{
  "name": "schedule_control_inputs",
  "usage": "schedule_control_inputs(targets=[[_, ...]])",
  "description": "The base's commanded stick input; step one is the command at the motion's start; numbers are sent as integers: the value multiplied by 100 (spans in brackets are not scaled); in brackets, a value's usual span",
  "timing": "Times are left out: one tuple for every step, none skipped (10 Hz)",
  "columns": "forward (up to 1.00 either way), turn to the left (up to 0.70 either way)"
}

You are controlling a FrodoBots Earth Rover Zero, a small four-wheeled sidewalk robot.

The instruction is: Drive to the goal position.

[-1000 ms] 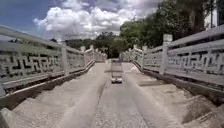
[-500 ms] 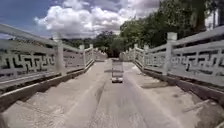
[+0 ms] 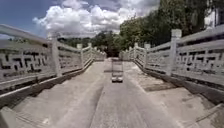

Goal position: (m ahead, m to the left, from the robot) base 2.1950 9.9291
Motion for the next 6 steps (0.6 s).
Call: schedule_control_inputs(targets=[[45, 0], [45, 0], [45, 0], [45, 0], [45, 0], [45, 0]])
